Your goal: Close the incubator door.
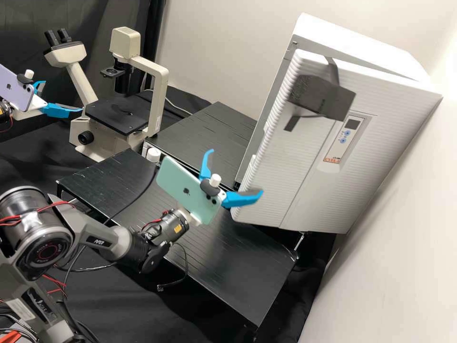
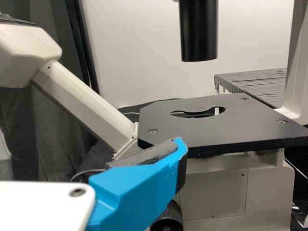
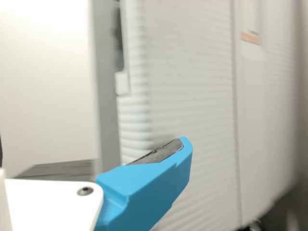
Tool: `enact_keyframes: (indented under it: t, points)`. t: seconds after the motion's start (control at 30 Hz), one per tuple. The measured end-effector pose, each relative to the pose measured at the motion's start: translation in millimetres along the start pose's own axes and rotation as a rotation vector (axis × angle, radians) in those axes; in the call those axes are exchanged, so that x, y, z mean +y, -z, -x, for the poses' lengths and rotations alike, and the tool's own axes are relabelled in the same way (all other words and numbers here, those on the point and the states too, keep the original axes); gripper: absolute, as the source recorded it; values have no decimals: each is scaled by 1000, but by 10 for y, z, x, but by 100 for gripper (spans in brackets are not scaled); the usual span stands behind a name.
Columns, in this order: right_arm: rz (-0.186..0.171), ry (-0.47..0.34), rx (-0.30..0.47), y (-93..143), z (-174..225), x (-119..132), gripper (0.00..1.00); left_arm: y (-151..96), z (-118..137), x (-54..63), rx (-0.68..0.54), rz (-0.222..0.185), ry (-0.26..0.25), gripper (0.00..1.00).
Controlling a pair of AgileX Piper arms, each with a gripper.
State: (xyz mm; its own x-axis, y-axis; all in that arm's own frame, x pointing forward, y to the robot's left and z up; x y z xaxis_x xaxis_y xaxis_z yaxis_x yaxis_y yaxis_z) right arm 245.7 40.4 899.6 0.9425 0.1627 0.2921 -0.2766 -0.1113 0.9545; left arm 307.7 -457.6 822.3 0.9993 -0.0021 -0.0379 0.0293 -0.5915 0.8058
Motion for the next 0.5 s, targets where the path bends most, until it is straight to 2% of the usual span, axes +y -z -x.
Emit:
enact_keyframes:
  t: [0.17,0.4,0.5]
  points:
    - [-8,23,29,68,-42,-60,100,0,0,0,0,0,0,100]
    - [-19,65,10,16,-65,-167,100,0,0,0,0,0,0,100]
    - [-44,63,8,22,-77,-217,100,0,0,0,0,0,0,100]
